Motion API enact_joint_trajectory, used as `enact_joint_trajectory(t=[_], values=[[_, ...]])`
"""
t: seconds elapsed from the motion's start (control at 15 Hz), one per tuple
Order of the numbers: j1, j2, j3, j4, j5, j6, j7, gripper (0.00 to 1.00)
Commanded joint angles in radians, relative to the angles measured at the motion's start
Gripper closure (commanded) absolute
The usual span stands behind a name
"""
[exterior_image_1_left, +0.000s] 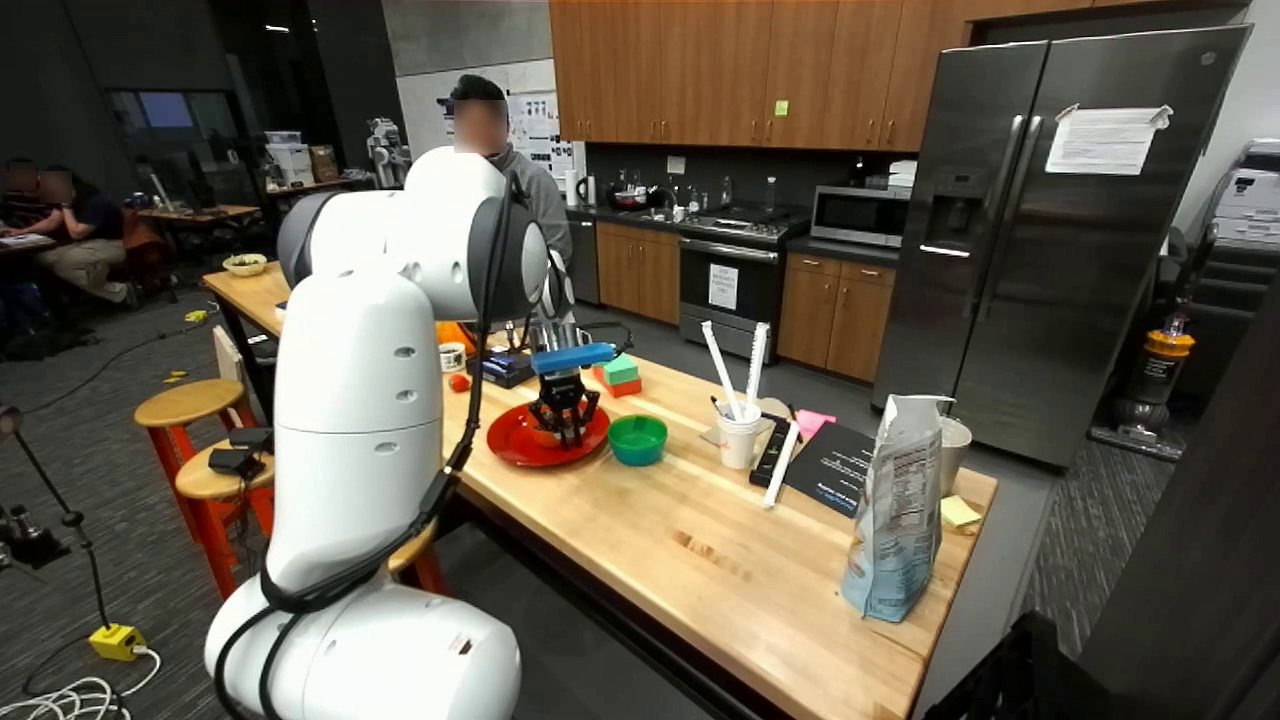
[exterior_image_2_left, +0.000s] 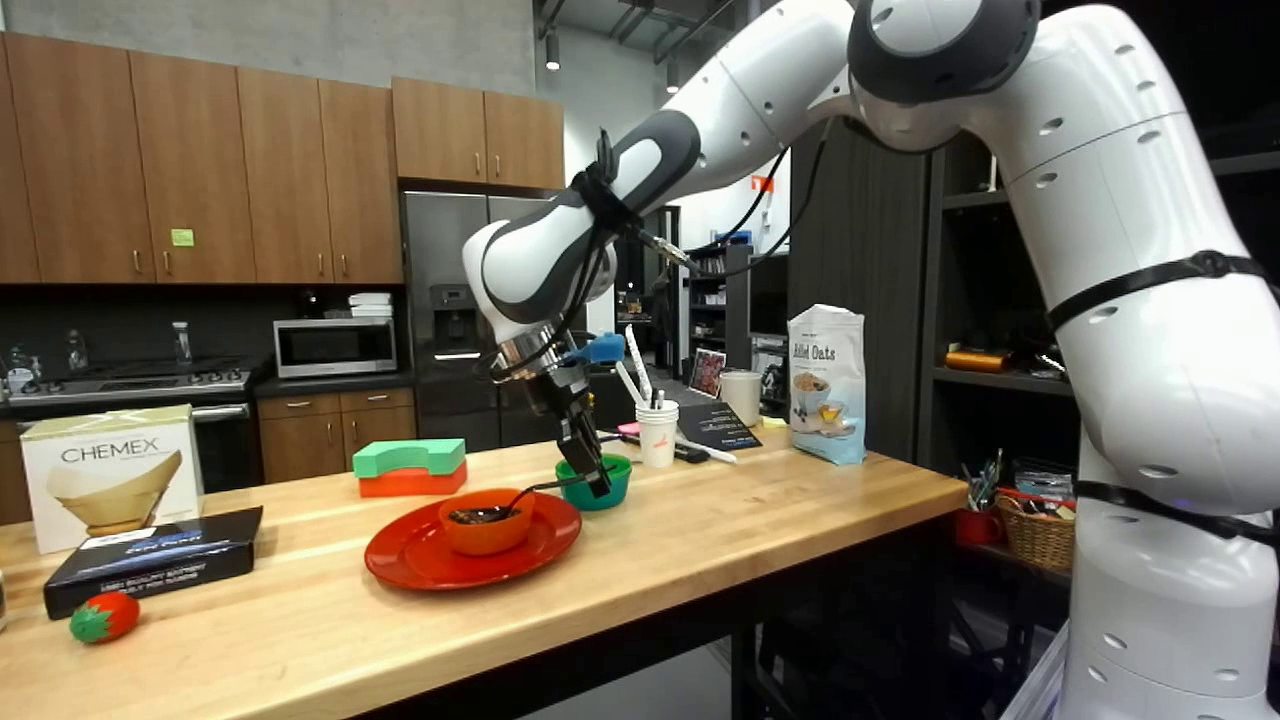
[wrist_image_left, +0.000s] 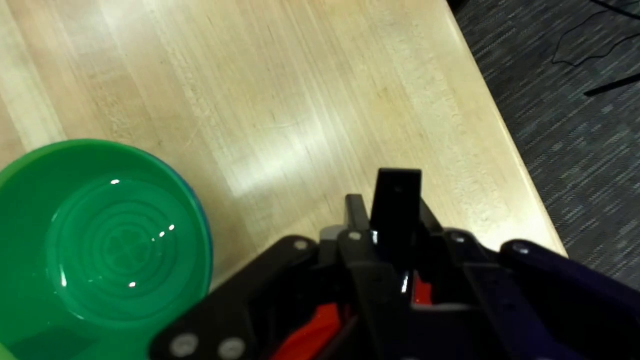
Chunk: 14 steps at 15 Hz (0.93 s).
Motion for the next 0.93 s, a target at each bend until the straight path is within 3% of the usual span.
enact_joint_trajectory(t=[0.0, 0.47, 0.87], values=[[0.0, -0.071, -0.004, -0.078, 0.036, 0.009, 0.035, 0.94], [0.045, -0.118, 0.011, -0.18, 0.033, 0.051, 0.141, 0.94], [0.193, -0.148, 0.107, -0.234, 0.054, 0.047, 0.403, 0.94]])
